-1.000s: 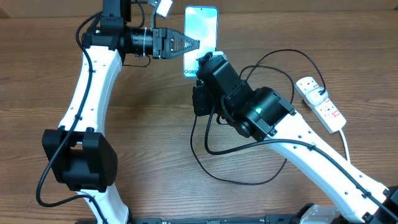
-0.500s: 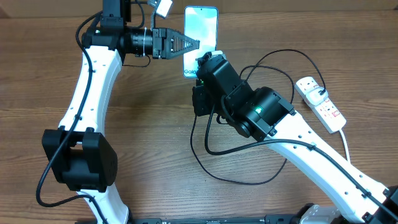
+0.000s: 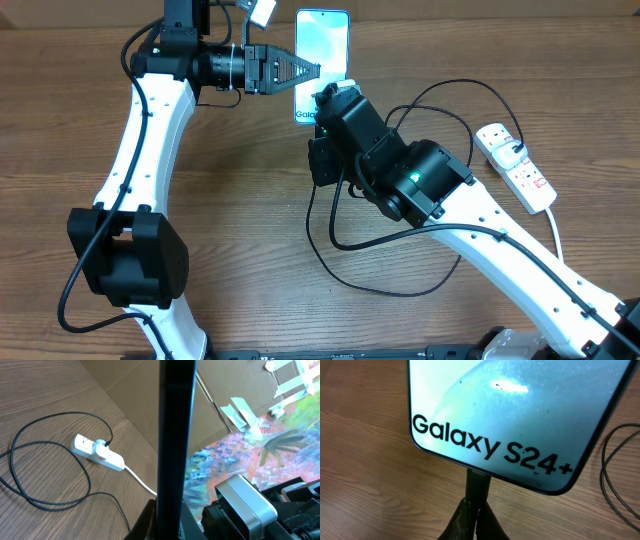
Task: Plug charger to phone and switch on socket
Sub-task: 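Open the right gripper to release the inserted plug, then lower the phone with the left gripper and lift the right gripper away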
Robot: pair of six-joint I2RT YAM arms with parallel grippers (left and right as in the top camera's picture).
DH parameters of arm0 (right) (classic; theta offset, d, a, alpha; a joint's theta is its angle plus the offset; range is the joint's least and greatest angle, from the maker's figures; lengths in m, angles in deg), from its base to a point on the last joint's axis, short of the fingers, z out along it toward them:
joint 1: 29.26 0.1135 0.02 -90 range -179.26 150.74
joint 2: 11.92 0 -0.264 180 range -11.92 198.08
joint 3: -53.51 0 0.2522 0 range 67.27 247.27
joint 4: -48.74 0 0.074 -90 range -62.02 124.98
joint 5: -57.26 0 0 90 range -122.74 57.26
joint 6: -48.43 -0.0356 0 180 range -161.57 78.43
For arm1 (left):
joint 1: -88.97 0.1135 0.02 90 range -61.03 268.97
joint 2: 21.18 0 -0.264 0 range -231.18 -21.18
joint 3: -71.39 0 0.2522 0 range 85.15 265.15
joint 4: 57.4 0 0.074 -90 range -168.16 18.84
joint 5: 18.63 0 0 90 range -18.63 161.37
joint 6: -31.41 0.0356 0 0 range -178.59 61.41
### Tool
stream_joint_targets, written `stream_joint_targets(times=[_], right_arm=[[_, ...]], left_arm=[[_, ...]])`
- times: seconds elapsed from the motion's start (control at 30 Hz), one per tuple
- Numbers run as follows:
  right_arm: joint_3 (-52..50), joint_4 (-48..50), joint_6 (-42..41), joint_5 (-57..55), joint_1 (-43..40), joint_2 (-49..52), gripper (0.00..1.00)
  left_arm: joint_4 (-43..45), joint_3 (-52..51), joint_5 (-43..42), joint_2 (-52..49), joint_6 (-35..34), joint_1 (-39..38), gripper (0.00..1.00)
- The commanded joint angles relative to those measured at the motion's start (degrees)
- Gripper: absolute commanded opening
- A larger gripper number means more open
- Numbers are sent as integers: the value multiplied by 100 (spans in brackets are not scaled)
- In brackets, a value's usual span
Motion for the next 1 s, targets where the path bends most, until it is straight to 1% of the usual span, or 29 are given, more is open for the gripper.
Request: stream_joint_targets(times=[0.0,0.17,0.63,0.7,0.77,0.83,0.97], right_arm=[[240,170,140,-378,-17,2,4],[422,142,192,-391,-22,2,4],[424,142,243,-393,-22,2,5],[424,116,238,-391,-22,2,8],[424,74,219,-382,-22,2,17],[424,17,210,-341,-22,2,23],[424,-131,66,-345,-22,2,25]], left_arm=[[-72,144,-195,122,107,-50,4],[-107,144,-199,122,107,-50,4],[-146,144,-197,122,107,-50,4],[-146,144,-175,122,105,-50,4],[-146,144,-74,122,103,-48,4],[-149,144,63,122,44,-48,4],[-151,144,358,122,-68,-44,4]])
